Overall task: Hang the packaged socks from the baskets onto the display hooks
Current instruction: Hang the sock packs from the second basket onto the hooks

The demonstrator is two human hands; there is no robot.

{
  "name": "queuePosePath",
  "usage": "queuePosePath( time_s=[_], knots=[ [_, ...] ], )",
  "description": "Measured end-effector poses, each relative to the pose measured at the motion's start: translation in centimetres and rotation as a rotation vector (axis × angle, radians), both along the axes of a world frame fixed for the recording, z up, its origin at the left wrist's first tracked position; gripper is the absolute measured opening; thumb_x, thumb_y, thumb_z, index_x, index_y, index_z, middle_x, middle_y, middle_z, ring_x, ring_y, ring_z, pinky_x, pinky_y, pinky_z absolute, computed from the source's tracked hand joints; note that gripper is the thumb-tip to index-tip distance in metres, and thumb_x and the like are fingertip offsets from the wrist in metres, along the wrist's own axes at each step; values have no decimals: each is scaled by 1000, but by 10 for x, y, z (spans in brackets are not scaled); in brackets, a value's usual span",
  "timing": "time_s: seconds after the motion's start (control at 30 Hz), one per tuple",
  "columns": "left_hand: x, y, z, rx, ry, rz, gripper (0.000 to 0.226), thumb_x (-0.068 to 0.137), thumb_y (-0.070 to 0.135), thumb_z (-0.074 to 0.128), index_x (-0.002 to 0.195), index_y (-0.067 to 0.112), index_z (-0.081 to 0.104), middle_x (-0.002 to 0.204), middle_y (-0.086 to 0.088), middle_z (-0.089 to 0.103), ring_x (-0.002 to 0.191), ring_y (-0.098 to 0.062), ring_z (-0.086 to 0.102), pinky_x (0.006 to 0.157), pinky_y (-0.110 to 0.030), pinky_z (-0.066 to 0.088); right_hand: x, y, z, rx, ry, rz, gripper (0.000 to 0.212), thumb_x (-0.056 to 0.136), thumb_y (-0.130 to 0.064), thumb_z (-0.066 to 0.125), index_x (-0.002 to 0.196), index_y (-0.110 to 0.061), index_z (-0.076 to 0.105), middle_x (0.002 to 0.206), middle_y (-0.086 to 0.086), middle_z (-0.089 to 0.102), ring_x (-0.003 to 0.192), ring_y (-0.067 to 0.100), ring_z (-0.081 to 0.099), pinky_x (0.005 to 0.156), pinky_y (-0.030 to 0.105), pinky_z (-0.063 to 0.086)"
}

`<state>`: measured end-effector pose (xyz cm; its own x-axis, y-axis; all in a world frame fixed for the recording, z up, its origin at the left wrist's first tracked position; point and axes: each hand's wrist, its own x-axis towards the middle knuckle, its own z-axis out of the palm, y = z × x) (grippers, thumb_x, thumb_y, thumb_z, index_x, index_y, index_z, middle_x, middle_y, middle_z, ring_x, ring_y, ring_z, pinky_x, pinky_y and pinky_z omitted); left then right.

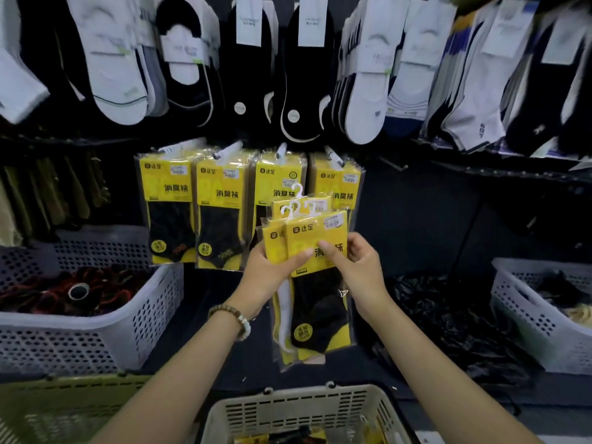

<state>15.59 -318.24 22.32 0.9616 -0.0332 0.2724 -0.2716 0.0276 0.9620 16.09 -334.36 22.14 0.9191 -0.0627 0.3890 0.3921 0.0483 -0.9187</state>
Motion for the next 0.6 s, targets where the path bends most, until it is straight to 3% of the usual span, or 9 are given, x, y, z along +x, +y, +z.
queuePosePath(
  time_s=[0.13,0.3,0.6],
  knots=[
    [9,1,7,40,-2,-34,41,65,56,66,100,36,61,89,28,70,85,10,65,62,-5,48,7,-9,2,92,54,-3,23,79,-22,73,97,-12,64,93,-1,75,88,12,71,69,18,55],
    [24,1,7,22,-16,-29,32,78,57,53,103,39,61,97,30,68,91,10,63,66,-3,46,20,-23,2,124,95,-5,19,88,-21,64,103,-10,63,95,3,75,87,14,72,70,20,56],
    [56,28,26,20,-89,230,13,86,54,49,90,44,56,74,42,62,69,24,57,52,0,41,68,-64,21,129,127,-252,11,96,-19,54,92,-19,65,92,-1,74,87,11,70,81,27,53]
  ],
)
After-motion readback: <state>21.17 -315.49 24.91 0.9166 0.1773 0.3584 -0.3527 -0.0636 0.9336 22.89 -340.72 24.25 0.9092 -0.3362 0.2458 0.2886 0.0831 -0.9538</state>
